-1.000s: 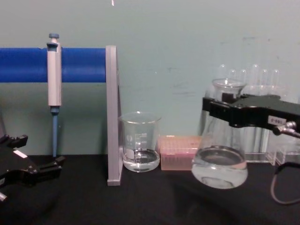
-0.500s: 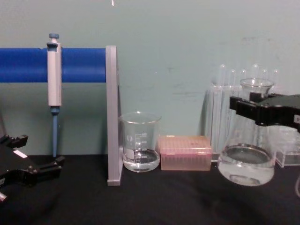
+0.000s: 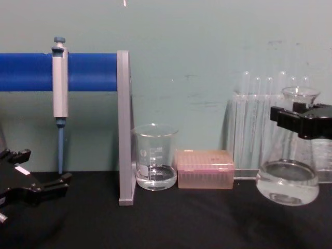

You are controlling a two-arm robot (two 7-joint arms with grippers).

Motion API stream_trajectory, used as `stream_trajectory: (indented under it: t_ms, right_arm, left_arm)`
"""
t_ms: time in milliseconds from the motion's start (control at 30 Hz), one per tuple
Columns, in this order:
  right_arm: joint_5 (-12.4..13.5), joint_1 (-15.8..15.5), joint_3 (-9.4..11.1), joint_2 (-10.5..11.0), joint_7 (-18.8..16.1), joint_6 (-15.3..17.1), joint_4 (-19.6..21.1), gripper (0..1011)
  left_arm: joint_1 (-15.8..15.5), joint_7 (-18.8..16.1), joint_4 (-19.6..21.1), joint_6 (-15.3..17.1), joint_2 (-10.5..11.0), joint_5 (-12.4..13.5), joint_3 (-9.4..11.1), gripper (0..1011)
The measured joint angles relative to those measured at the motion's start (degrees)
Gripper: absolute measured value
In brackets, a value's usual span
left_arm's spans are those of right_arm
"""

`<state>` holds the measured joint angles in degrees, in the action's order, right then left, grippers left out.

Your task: Grasp the erlenmeyer flask with one hand, shake it three times, then place it back.

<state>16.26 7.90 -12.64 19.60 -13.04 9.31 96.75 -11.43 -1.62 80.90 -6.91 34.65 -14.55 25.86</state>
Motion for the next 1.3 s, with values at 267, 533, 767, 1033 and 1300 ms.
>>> stream_trajectory:
  t_ms: [267, 533, 767, 1033, 1300]
  right_arm:
    - [-0.46, -0.45, 0.53, -0.41, -0.21, 0.14, 0.24, 451]
    - [-0.64, 0.05, -0.18, -0.85, -1.28, 0.19, -0.12, 451]
    - [-0.60, 1.21, -1.86, -1.28, -2.94, 0.20, -0.91, 451]
    - [0.15, 2.73, -4.12, -1.70, -4.68, 0.16, -1.76, 451]
    - [1.00, 3.45, -5.96, -1.80, -5.82, 0.07, -2.03, 451]
  left_arm:
    - [0.00, 0.00, 0.00, 0.00, 0.00, 0.00, 0.00, 1001]
    - [0.00, 0.00, 0.00, 0.00, 0.00, 0.00, 0.00, 1001]
    - [0.00, 0.00, 0.00, 0.00, 0.00, 0.00, 0.00, 1001]
    - [0.00, 0.00, 0.00, 0.00, 0.00, 0.00, 0.00, 1001]
    - [0.00, 0.00, 0.00, 0.00, 0.00, 0.00, 0.00, 1001]
